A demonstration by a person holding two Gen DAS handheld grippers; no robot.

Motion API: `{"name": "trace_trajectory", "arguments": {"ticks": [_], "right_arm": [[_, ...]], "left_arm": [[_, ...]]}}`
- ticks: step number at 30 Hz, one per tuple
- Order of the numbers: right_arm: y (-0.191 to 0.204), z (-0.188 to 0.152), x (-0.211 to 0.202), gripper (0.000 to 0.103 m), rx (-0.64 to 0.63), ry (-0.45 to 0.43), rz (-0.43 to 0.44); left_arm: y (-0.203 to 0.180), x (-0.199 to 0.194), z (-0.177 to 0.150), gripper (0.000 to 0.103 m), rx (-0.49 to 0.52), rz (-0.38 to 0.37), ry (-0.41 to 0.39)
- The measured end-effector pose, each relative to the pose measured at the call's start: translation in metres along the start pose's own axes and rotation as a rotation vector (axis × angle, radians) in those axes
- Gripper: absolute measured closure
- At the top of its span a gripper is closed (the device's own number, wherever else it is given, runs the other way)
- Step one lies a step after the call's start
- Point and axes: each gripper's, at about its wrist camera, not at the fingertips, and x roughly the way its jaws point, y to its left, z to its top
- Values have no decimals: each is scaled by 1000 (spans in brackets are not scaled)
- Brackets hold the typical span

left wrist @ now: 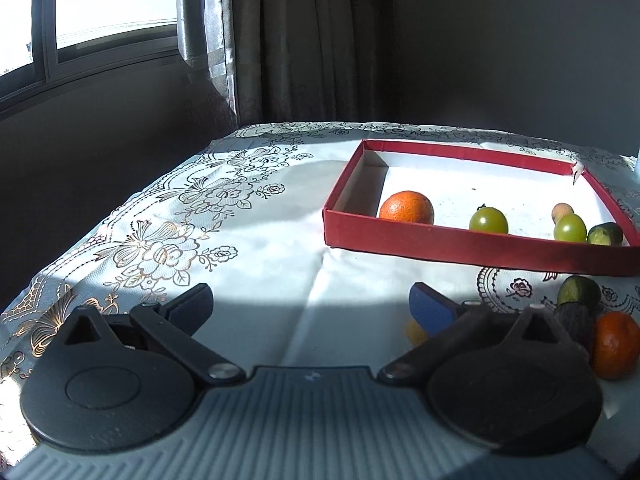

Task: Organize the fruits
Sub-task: 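Lift the open right tool out of the tray, then move the left tool to the small tan round fruit and grasp it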

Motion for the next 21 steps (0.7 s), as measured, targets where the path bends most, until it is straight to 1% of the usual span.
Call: {"name": "trace_trajectory", "arguments": {"ticks": [2,6,10,12,15,18,20,21], "right_arm": [[0,0,0,23,1,0,4],[0,0,0,23,2,0,8],[0,0,0,23,3,0,8],[0,0,0,23,3,1,9],[0,0,1,23,0,4,9],[0,0,1,23,0,5,9],[0,0,1,23,0,5,10],[0,0,1,23,-1,5,10]], "left_arm": [[-3,-5,-2,0,27,-8,-20],[-7,-11,-5,0,71,-50,-52],[-5,-11,-6,0,67,-99,-51],[-5,-11,-7,0,74,-140,-47],[-7,-9,-6,0,82,-142,-39],[-5,0,-3,0,58,-154,6],[-7,12,-2,0,71,-176,86],[-8,16,-1,0,73,-181,113]]}}
